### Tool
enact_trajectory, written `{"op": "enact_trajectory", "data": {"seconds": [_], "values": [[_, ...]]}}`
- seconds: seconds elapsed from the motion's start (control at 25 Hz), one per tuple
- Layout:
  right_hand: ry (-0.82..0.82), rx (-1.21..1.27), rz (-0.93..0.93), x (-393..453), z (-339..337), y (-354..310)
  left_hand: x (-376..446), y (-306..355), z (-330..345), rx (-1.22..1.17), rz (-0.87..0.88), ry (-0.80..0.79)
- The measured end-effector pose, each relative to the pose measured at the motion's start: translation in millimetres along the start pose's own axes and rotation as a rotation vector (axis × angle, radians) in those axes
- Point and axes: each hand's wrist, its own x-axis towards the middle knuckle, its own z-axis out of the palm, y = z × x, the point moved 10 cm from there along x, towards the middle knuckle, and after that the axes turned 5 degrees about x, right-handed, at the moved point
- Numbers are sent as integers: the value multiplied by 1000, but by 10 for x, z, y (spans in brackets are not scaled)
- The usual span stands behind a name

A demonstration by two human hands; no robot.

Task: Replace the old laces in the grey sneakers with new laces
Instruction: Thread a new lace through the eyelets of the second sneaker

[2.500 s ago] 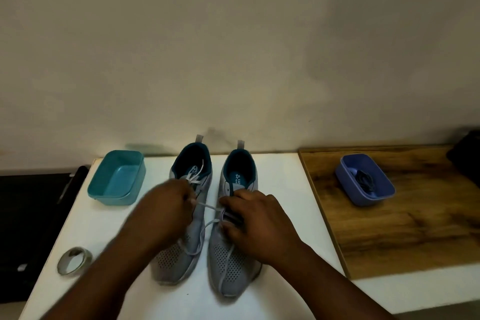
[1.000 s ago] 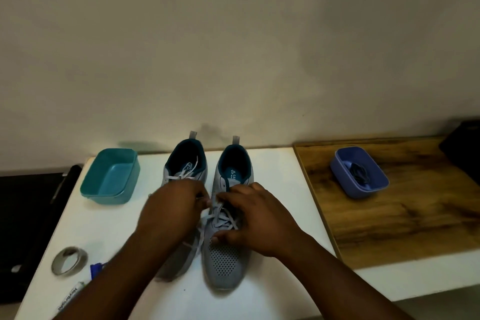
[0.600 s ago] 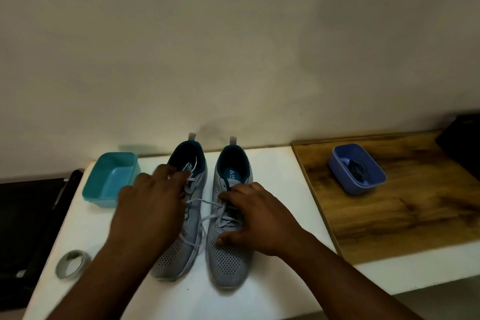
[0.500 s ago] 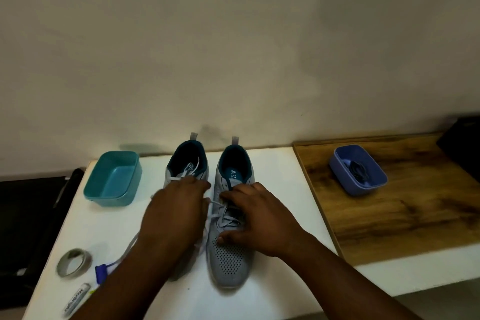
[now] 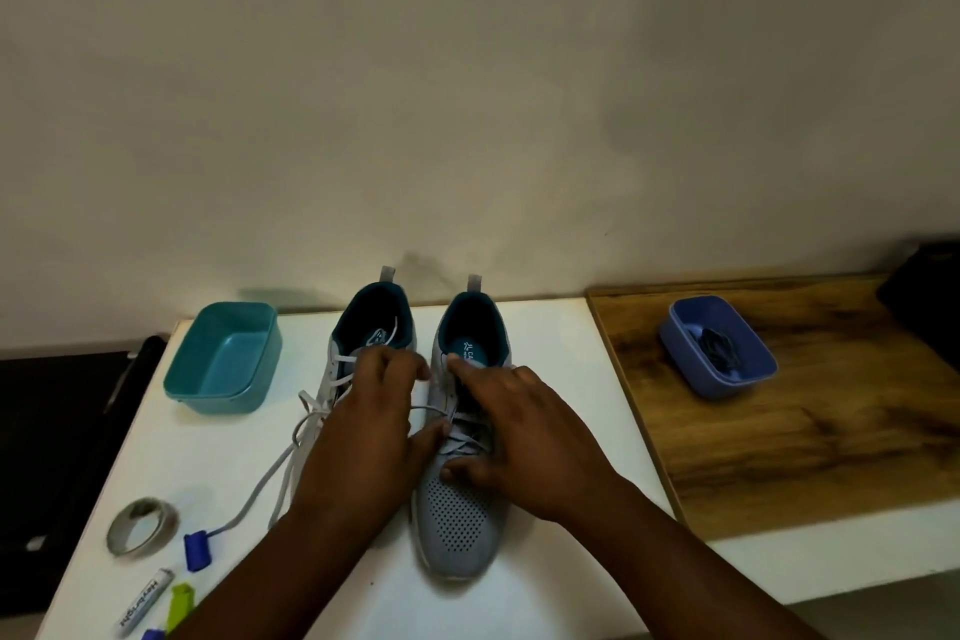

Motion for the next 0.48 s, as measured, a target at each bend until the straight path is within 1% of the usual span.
{"op": "enact_trajectory", "data": {"seconds": [0.08,0.16,0.24,0.32,0.48], "values": [[2,13,23,-24,-37,41,-28,-15,47,83,-11,-50],[-15,-36,-28,-20,-40,-2,-54,-41,146,141,-7,-115],[-53,-130,-103,-4,11,-86,-66,-25,185,108,7,-131],[-76,-190,-134,39,64,-115,-73,9,214,46,23,-140],[-54,-152,-62,65,81,-78,-49,-107,290,-149,-40,-244]]}}
